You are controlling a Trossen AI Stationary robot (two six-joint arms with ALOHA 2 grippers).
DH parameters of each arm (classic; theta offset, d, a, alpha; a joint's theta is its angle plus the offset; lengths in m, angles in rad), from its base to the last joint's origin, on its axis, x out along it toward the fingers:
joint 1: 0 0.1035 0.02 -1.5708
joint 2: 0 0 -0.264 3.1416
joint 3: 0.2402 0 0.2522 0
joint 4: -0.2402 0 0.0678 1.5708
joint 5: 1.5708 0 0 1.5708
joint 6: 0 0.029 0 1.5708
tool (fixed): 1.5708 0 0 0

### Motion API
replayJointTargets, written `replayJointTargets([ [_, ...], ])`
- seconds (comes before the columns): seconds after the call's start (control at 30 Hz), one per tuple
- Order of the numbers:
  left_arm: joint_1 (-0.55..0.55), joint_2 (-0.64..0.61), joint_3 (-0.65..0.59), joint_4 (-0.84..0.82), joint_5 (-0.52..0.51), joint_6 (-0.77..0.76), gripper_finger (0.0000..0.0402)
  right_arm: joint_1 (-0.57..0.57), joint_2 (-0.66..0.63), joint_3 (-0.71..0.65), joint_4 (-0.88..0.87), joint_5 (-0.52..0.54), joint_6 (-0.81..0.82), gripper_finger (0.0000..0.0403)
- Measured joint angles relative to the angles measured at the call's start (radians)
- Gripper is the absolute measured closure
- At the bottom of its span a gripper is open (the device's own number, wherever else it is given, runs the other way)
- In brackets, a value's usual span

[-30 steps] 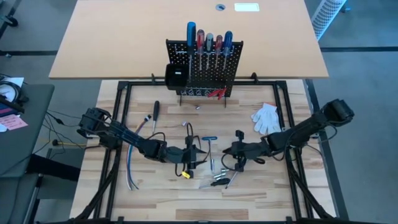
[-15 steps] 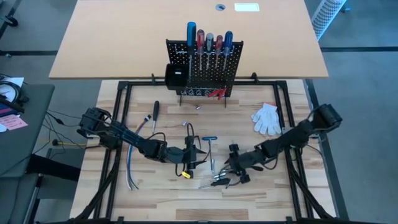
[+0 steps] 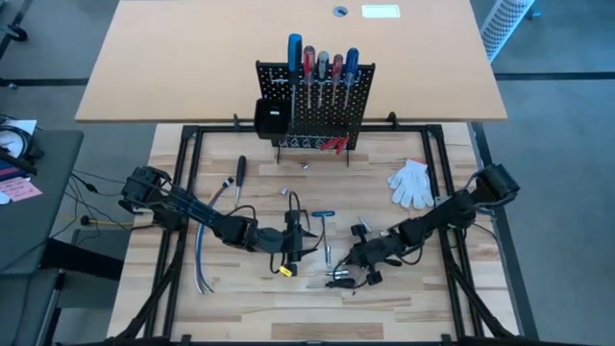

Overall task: Hang tools onto peg board
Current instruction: Put the silver extension bar into the black bin on the black pegboard

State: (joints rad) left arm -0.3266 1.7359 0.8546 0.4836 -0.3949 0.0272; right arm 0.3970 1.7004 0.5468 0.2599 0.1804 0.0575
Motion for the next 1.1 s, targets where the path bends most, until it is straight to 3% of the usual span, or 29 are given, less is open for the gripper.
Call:
replayJointTargets([
  [0.33, -0.021, 0.0, 0.0, 0.009, -0.007, 0.075, 0.0238, -0.039, -0.141, -0.011, 0.034, 0.274, -0.01, 0.0371],
  [0.57, -0.033, 0.0, 0.0, 0.095, 0.005, 0.212, 0.0238, -0.021, -0.246, -0.012, 0.133, 0.218, -0.039, 0.0371],
  [0.73, -0.024, 0.0, 0.0, 0.113, 0.146, 0.33, 0.0233, -0.018, -0.236, -0.011, 0.142, 0.206, -0.044, 0.0371],
  [0.87, 0.009, 0.0, 0.0, 0.125, 0.143, 0.36, 0.0211, -0.021, -0.221, -0.011, 0.146, 0.207, -0.043, 0.0369],
  [1.1, 0.029, 0.022, 0.001, 0.16, 0.132, 0.64, 0.0183, -0.019, -0.221, -0.011, 0.17, 0.206, -0.044, 0.0366],
])
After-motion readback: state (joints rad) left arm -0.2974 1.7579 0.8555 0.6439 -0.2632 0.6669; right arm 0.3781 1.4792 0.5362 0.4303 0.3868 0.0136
